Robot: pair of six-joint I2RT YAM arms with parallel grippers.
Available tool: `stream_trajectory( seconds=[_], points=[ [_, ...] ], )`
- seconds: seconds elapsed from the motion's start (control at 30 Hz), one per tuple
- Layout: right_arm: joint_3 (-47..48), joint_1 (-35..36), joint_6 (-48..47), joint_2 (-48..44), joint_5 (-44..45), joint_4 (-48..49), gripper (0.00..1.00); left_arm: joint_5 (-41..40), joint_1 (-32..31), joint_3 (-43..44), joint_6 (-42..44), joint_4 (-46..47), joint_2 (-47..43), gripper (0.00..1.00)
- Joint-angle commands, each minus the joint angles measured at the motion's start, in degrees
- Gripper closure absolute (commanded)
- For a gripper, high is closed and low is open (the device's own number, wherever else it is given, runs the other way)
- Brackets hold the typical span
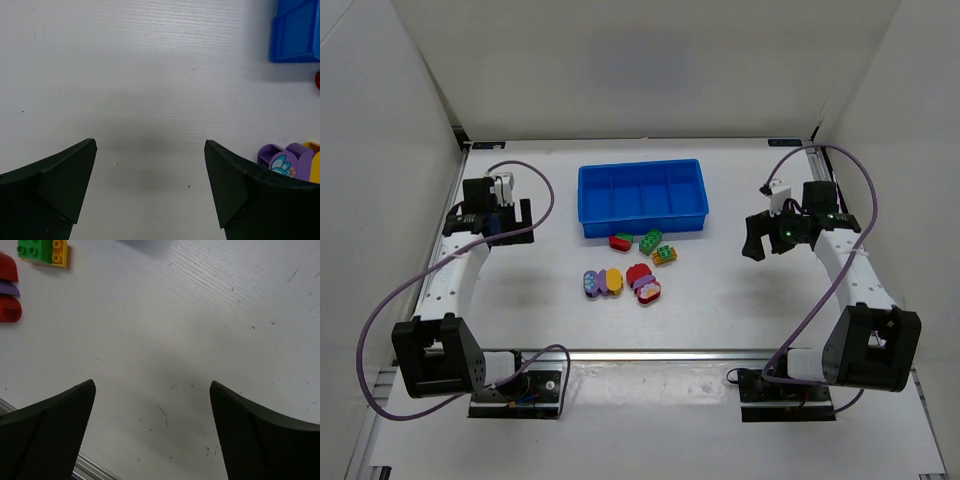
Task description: Sort the legos into containers by color
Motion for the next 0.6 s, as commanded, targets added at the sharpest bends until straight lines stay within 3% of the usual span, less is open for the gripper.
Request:
stream_trajectory(
  seconds=[0.0, 0.23, 0.37, 0.5, 0.57],
  points=[
    [1.4, 1.3, 2.2, -1.6, -4.4, -0.2, 0.03, 0.5, 0.1, -0.6, -0.3, -1.1, -1.5, 0.01],
    [5.9, 9.7, 16.0, 0.1, 2.6, 3.0, 0.13, -2.5, 0.0, -1.3, -1.2, -1.3, -2.7, 0.01],
    [7.7, 14.1, 21.5, 2.7, 5.7, 4.8, 0.13, -2.7, 0.0, -1.9, -1.2, -2.0, -3.2, 0.01],
    [11.2, 17.9, 21.0, 7.4, 10.2, 5.2, 0.15, -1.4, 0.1, -1.3, -0.7, -3.2, -3.6, 0.00],
    [12.2, 24.6, 17.2, 8.9, 14.2, 5.1, 0.11, -1.4, 0.1, -0.2, 0.0, -4.3, -3.3, 0.00]
  ],
)
